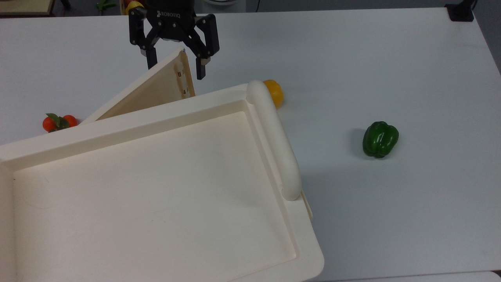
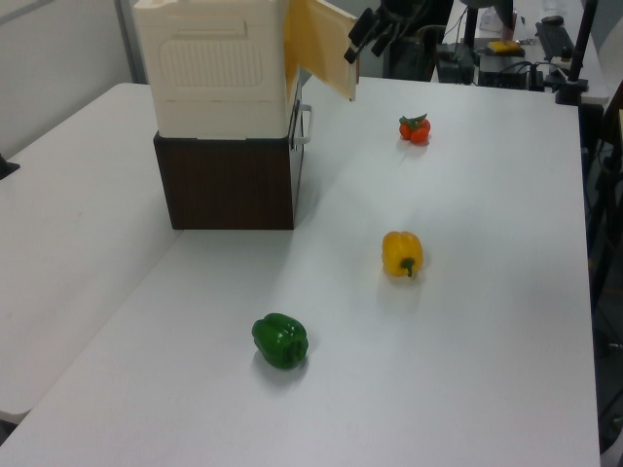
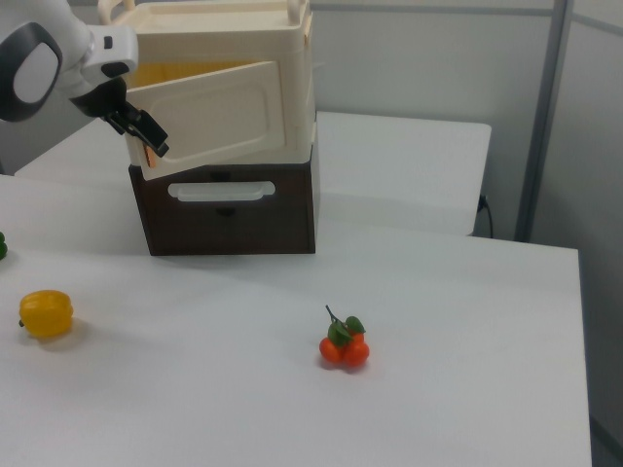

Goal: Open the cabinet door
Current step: 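Pull the handle outward, swinging the cream door open on its hinge, then release the handle and lift the gripper away from the door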

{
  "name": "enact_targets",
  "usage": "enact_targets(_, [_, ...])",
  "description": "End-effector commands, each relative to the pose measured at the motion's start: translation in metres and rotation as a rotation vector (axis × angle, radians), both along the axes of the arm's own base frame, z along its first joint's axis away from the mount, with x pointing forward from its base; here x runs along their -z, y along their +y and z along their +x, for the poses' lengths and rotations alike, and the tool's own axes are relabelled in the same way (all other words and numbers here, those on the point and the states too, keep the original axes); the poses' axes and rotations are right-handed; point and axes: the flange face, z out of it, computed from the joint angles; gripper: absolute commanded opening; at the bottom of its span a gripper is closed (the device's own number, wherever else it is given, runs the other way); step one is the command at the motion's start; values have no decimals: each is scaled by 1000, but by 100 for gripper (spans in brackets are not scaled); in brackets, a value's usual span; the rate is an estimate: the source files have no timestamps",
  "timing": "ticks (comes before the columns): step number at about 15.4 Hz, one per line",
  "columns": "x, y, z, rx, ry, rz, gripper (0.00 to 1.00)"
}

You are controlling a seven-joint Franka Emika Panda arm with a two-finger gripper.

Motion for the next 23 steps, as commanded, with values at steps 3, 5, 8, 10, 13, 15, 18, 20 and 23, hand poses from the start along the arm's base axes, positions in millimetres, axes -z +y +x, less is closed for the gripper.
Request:
enact_targets(3, [1, -13, 2, 1, 1, -26, 100])
enact_targets(5, [0, -33, -1, 20, 9, -36, 100])
enact_targets(8, [0, -62, -11, 27, 69, -60, 100])
enact_targets(10, [1, -77, -16, 19, 110, -75, 100])
enact_targets(13, [-3, -99, -29, 23, 159, -86, 100])
enact_targets(15, [-8, -116, -36, 42, 168, -86, 100])
enact_targets(18, [-16, -139, -51, 40, 212, -95, 100])
enact_targets(20, [-15, -140, -58, 26, 261, -91, 100])
enact_targets(23, [-21, -132, -68, 11, 305, -80, 100])
